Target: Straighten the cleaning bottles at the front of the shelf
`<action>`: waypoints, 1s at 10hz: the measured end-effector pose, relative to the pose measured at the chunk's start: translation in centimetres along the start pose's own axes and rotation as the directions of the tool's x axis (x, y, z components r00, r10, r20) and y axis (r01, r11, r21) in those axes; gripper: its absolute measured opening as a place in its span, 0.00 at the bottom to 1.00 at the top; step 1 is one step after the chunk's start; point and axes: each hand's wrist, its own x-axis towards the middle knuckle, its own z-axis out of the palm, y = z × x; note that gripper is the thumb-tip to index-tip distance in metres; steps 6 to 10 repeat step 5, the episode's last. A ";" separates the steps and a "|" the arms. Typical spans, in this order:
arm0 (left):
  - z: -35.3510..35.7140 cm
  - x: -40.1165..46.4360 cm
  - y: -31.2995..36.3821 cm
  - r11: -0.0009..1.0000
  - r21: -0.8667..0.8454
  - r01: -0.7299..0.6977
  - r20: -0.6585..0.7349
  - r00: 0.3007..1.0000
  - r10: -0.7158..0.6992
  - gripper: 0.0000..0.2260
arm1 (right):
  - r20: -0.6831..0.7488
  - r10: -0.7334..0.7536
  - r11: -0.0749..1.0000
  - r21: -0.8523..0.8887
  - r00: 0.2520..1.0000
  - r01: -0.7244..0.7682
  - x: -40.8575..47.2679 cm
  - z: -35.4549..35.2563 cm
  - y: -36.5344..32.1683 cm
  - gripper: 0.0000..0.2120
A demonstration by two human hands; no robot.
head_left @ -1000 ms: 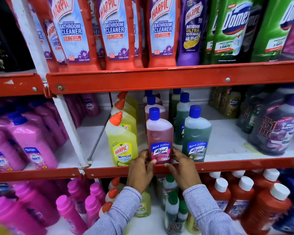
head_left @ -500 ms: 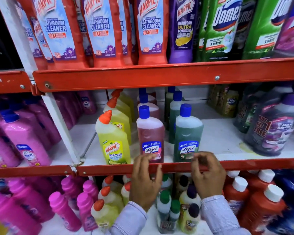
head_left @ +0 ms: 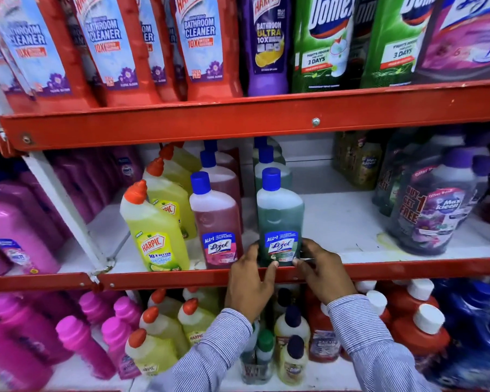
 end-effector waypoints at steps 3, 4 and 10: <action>0.0 0.1 0.6 0.999 0.043 0.010 0.005 1.000 -0.011 0.17 | 0.043 0.044 0.998 0.047 0.998 -0.046 0.2 -0.4 0.8 0.21; -0.1 0.3 0.2 1.000 0.013 -0.019 0.023 1.000 0.018 0.18 | 0.024 0.031 0.993 0.116 0.999 -0.033 0.4 -0.2 1.0 0.21; -0.6 0.4 0.0 0.998 -0.056 -0.004 0.040 0.999 0.006 0.24 | -0.050 0.111 0.930 0.358 0.993 -0.086 -0.2 -0.1 1.7 0.22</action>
